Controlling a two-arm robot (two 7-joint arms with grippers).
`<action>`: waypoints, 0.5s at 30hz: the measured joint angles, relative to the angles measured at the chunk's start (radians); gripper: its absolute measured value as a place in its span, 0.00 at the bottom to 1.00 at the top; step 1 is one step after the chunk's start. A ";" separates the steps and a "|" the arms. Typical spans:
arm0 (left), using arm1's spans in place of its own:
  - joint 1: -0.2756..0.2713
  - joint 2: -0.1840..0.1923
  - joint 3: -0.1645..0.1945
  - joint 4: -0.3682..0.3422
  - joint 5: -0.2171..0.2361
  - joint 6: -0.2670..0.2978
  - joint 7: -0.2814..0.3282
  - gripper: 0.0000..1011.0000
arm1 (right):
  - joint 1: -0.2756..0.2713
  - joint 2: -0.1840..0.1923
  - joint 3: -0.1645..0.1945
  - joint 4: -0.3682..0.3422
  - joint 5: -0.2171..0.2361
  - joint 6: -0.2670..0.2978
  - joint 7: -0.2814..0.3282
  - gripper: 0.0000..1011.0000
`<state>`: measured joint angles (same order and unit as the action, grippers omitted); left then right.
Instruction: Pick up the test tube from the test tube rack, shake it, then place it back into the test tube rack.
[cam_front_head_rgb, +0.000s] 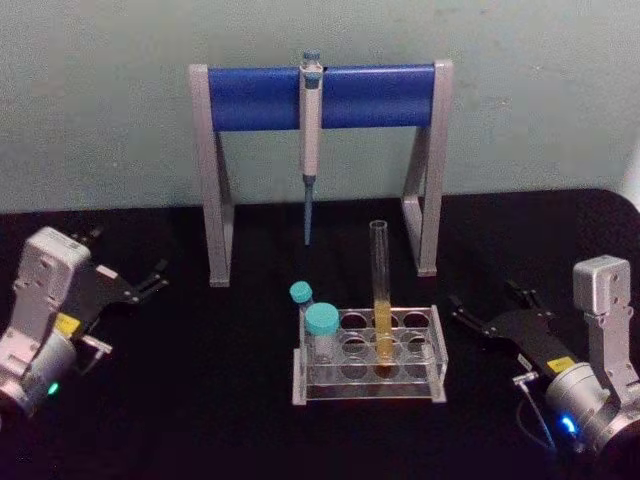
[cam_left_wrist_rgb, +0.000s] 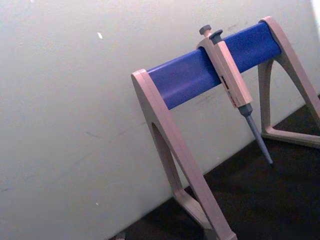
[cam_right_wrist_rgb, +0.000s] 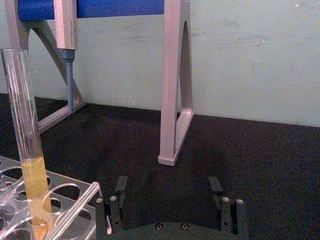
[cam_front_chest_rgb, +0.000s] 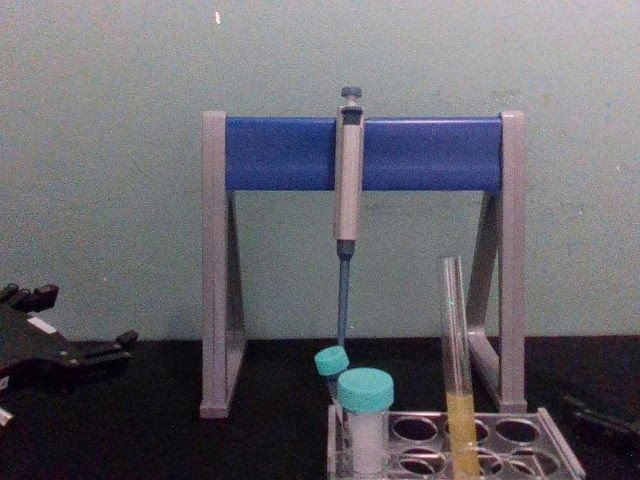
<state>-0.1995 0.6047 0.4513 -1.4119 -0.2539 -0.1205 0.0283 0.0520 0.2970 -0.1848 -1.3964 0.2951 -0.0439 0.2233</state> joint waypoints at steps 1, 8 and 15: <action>0.000 0.000 0.000 0.000 0.000 0.000 0.000 1.00 | 0.000 0.000 0.000 0.000 0.000 0.000 0.000 0.99; 0.000 0.000 0.000 0.000 0.000 0.000 0.000 1.00 | -0.001 0.001 -0.001 -0.001 0.001 -0.001 -0.001 0.99; 0.000 0.000 0.000 0.000 0.000 0.000 0.000 1.00 | -0.001 0.001 -0.001 -0.001 0.002 -0.001 -0.001 0.99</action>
<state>-0.1996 0.6047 0.4514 -1.4119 -0.2539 -0.1205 0.0283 0.0510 0.2983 -0.1857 -1.3979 0.2972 -0.0452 0.2221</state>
